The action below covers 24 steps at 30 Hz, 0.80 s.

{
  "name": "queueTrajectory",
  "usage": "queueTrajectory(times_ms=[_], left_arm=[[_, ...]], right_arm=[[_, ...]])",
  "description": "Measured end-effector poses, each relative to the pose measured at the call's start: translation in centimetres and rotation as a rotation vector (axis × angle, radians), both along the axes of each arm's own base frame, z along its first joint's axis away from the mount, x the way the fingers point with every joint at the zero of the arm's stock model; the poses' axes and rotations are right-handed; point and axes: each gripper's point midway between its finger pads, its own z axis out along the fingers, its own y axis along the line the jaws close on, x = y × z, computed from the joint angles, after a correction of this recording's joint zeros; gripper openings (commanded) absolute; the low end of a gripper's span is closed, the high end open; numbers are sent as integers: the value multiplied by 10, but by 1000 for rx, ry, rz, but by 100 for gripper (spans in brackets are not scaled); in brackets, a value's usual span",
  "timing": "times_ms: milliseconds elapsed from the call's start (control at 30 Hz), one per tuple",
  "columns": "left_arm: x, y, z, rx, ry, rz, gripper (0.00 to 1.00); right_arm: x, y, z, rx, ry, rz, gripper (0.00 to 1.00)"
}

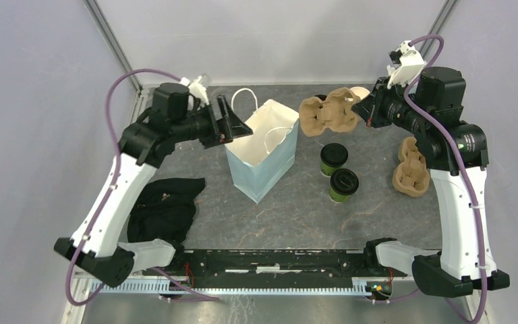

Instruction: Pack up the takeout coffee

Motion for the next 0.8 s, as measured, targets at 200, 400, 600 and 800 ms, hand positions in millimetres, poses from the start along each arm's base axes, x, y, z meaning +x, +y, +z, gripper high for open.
queueTrajectory(times_ms=[200, 400, 600, 800], left_arm=[[-28, 38, 5, 3, 237, 299, 84], [-30, 40, -24, -13, 543, 506, 84], [-21, 31, -45, -44, 729, 674, 72], [-20, 11, -79, 80, 881, 760, 57]], right_arm=[[6, -2, 5, -5, -31, -15, 0], [10, -1, 5, 0, -55, -12, 0], [1, -3, 0, 1, -69, -16, 0], [-12, -5, 10, 9, -115, -17, 0]])
